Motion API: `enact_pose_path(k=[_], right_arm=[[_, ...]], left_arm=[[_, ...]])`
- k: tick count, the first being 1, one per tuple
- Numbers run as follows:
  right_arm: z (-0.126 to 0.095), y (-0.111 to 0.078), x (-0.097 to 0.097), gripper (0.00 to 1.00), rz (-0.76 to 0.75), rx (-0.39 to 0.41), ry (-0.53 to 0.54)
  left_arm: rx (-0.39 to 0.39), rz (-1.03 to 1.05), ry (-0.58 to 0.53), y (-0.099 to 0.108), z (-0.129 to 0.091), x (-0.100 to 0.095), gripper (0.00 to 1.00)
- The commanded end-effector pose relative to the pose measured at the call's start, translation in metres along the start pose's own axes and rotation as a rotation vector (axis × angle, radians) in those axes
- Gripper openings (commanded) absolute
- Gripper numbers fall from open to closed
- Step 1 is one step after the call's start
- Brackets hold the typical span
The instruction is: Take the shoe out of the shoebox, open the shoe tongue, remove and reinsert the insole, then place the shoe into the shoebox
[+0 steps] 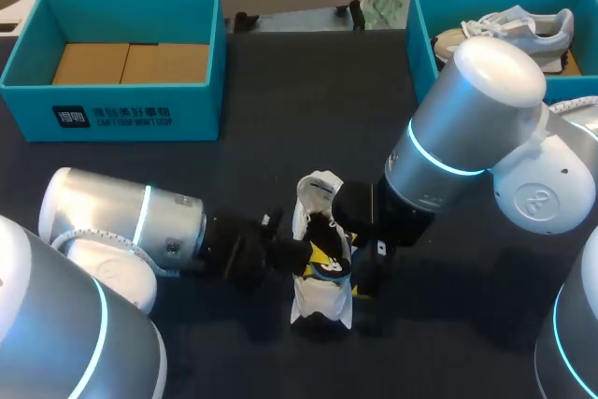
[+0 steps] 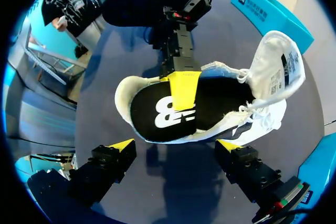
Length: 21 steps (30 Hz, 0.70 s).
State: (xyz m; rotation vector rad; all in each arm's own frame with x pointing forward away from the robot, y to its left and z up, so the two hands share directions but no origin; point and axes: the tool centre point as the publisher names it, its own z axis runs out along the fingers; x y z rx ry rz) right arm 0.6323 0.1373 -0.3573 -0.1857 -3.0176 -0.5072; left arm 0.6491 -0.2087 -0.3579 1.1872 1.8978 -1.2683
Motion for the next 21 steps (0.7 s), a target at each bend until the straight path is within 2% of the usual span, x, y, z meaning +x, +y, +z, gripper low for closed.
enact_pose_path(k=[1,8,9,10,11,15,21], right_arm=[[0.001,0.000,0.000,1.00,0.000,0.000,-0.001],[0.001,0.000,0.000,1.00,0.000,0.000,-0.001],[0.001,0.000,0.000,1.00,0.000,0.000,-0.001],[0.001,0.000,0.000,1.00,0.000,0.000,-0.001],[0.001,0.000,0.000,1.00,0.000,0.000,-0.001],[0.001,0.000,0.000,1.00,0.000,0.000,-0.001],[0.001,0.000,0.000,1.00,0.000,0.000,-0.001]], left_arm=[[-0.021,0.005,-0.009,0.001,0.008,0.000,0.00],[0.028,-0.068,-0.015,-0.009,0.006,-0.006,0.00],[0.042,-0.091,-0.017,-0.010,0.005,-0.007,0.07],[0.051,-0.112,-0.017,-0.011,0.004,-0.008,0.19],[0.060,-0.124,-0.020,-0.013,0.003,-0.009,0.26],[0.094,-0.174,-0.029,-0.018,-0.001,-0.013,0.33],[0.113,-0.233,-0.025,-0.023,-0.004,-0.016,0.33]])
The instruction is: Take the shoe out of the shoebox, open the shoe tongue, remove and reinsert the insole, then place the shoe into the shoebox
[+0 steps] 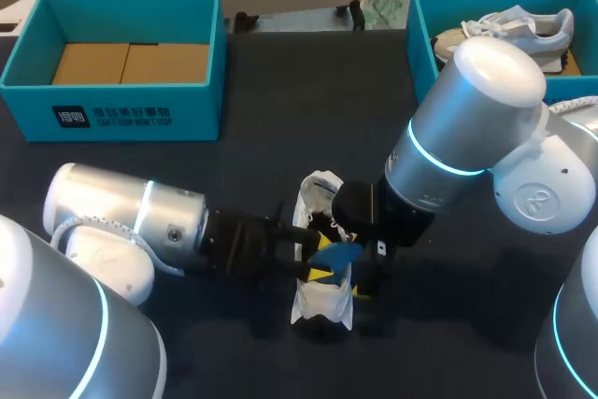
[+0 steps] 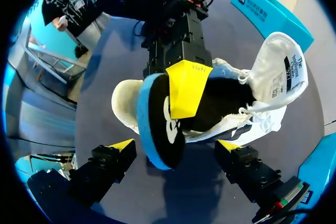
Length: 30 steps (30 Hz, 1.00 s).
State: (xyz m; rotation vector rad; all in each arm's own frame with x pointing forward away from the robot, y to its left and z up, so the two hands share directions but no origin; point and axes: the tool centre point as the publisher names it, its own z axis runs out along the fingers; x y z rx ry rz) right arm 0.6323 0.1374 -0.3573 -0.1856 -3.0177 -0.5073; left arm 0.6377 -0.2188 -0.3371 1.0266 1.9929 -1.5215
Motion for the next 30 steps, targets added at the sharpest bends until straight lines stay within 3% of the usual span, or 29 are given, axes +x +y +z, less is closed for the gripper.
enact_pose_path(k=[1,12,22,30], right_arm=[[0.001,0.000,0.000,1.00,0.000,0.000,-0.001],[0.001,0.000,0.000,1.00,0.000,0.000,-0.001],[0.001,0.000,0.000,1.00,0.000,0.000,-0.001],[0.001,0.000,0.000,1.00,0.000,0.000,-0.001]], left_arm=[[-0.003,-0.023,0.012,-0.004,-0.005,0.000,0.34],[-0.035,-0.095,0.064,-0.010,-0.004,-0.001,0.31],[-0.081,-0.191,0.129,-0.007,-0.004,0.011,0.27],[-0.149,-0.237,0.168,0.007,-0.002,0.022,0.20]])
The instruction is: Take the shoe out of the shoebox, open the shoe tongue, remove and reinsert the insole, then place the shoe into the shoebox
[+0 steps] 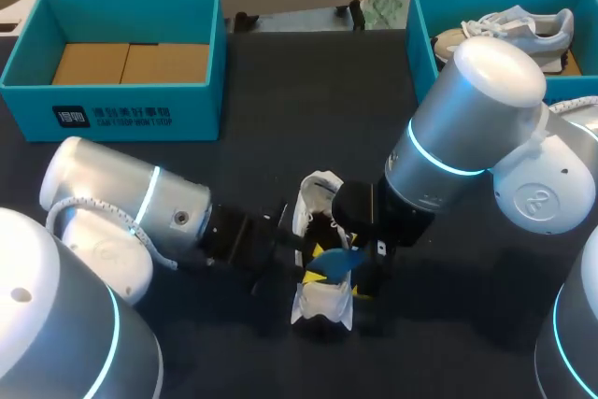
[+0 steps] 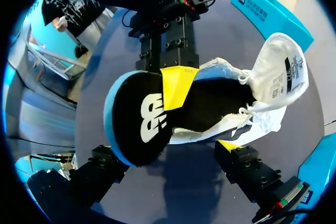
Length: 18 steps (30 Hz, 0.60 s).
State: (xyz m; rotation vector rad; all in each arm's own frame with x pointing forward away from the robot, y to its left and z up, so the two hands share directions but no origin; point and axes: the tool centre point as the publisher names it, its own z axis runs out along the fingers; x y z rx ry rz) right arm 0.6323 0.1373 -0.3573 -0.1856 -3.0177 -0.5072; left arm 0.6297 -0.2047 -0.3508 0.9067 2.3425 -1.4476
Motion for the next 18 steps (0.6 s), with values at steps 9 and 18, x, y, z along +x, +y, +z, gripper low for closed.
enact_pose_path(k=[9,18], right_arm=[[0.001,0.000,0.001,1.00,0.000,0.000,-0.001],[0.001,0.000,0.001,1.00,0.000,0.000,-0.001]], left_arm=[[0.004,0.126,-0.030,0.018,0.008,-0.006,0.00],[-0.069,0.371,-0.048,0.029,0.015,-0.014,0.00]])
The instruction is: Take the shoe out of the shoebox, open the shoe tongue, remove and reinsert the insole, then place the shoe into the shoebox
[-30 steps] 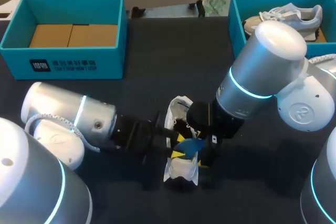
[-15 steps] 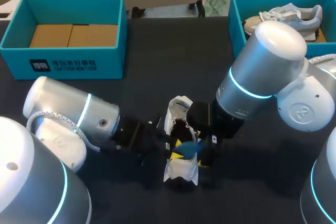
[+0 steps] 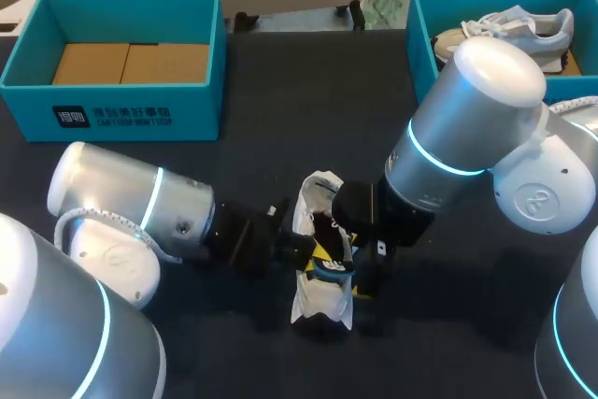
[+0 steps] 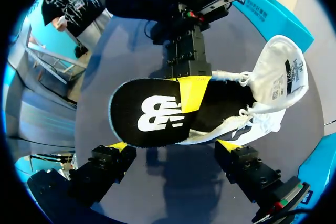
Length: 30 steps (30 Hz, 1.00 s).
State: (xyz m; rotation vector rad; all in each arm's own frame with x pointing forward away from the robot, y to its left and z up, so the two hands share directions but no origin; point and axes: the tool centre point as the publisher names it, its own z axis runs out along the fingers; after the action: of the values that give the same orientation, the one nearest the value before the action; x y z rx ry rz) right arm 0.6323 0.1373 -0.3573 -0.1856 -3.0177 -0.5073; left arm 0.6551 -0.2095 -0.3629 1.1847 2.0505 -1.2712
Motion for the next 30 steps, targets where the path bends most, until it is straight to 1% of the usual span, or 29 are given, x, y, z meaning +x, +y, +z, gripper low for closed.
enact_pose_path(k=[1,2,3,4,6,10,12,14,17,23,26,30], right_arm=[[0.001,0.000,0.000,1.00,0.000,0.000,-0.001],[0.001,0.000,0.000,1.00,0.000,0.000,-0.001],[0.001,0.000,0.000,1.00,0.000,0.000,-0.001],[0.001,0.000,0.000,1.00,0.000,0.000,-0.001],[0.001,0.000,0.000,1.00,0.000,0.000,-0.001],[0.001,0.000,0.000,1.00,0.000,0.000,-0.001],[0.001,0.000,0.000,1.00,0.000,0.000,-0.001],[0.001,0.000,0.000,1.00,0.000,0.000,-0.001],[0.001,0.000,0.000,1.00,0.000,0.000,-0.001],[0.001,0.000,0.000,1.00,0.000,0.000,-0.001],[0.001,0.000,0.000,1.00,0.000,0.000,-0.001],[0.001,0.000,0.000,1.00,0.000,0.000,-0.001]], left_arm=[[-0.047,0.049,-0.003,0.007,0.009,0.003,0.00],[-0.048,0.053,-0.006,0.008,0.010,0.003,0.00],[-0.068,0.069,-0.008,0.009,0.010,0.002,0.00],[-0.065,0.069,-0.008,0.009,0.010,0.002,0.00],[-0.056,0.057,-0.010,0.006,0.009,0.000,0.00],[-0.011,-0.004,-0.014,0.000,0.005,-0.003,0.00],[0.024,-0.050,-0.021,-0.003,0.002,-0.004,0.17],[0.044,-0.072,-0.020,-0.005,-0.001,-0.005,0.22],[0.060,-0.089,-0.018,-0.009,-0.005,-0.008,0.24],[0.091,-0.115,0.001,-0.015,-0.009,-0.010,0.25],[0.121,-0.151,0.018,-0.018,-0.010,-0.011,0.25],[0.154,-0.187,0.067,-0.024,-0.012,-0.011,0.29]])
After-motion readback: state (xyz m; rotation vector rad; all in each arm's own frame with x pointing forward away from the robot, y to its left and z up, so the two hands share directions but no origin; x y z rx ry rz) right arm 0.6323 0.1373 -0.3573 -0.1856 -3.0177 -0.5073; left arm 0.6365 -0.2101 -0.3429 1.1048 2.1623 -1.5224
